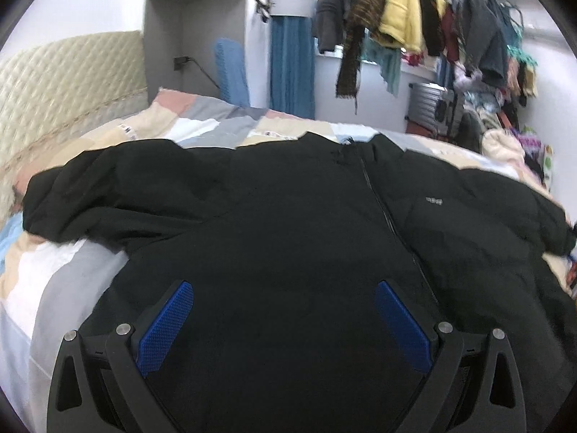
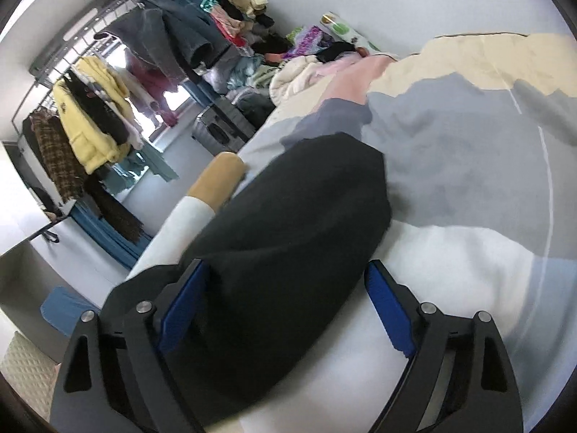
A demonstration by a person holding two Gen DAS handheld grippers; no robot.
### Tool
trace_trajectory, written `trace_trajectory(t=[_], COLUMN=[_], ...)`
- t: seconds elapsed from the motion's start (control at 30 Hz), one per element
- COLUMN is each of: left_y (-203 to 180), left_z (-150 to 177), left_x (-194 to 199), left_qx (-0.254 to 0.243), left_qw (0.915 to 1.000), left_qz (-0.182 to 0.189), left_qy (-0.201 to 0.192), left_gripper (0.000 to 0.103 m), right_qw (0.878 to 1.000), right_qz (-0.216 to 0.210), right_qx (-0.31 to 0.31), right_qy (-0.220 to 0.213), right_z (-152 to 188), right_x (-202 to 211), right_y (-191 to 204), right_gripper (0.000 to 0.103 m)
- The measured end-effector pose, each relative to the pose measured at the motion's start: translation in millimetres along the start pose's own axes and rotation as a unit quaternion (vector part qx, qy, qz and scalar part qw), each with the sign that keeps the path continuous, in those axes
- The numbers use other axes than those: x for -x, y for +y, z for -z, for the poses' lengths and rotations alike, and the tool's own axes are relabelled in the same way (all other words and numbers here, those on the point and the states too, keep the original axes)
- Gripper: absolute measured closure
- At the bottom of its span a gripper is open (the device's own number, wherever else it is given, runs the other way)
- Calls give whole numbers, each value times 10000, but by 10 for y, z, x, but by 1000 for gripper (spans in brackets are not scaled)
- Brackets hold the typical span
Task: Fold large clothes
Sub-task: 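Grasp the black jacket's sleeve cuff with the right gripper, then lift the held sleeve and fold it across the jacket body with the right gripper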
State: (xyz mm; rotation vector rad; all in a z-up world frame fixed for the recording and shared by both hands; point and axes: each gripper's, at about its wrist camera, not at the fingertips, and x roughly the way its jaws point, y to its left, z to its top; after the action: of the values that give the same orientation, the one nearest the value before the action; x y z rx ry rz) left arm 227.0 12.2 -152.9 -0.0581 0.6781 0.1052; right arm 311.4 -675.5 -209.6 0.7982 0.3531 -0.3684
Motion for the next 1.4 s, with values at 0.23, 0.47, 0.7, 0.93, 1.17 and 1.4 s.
trace_trajectory(t=[0.23, 0.47, 0.7, 0.93, 1.17, 1.4], left_y=[-104, 63, 81, 252, 349, 641], left_z=[13, -4, 14, 26, -9, 20], left_x=[-115, -115, 197, 782, 1386, 1595], left_qx=[-133, 202, 64, 270, 23, 262], left_qw=[9998, 9994, 9996, 9993, 9994, 9981], left_qz=[39, 88, 137, 223, 69, 226], left_qy=[123, 278, 217, 113, -332, -516], left_gripper=[1, 1, 1, 1, 1, 1], right_qw=[9998, 9993, 9995, 9977, 9865, 9563], right_qz=[-30, 23, 38, -119, -393, -1144], right_qx=[-44, 283, 185, 545, 1508, 2571], right_qy=[198, 256, -262, -377, -506, -798], right_z=[-55, -173, -535, -752, -848, -614], right_x=[-115, -14, 576, 983, 1495, 2199], right_y=[-4, 195, 485, 964, 1923, 3263], right_gripper=[54, 95, 99, 100, 100, 100])
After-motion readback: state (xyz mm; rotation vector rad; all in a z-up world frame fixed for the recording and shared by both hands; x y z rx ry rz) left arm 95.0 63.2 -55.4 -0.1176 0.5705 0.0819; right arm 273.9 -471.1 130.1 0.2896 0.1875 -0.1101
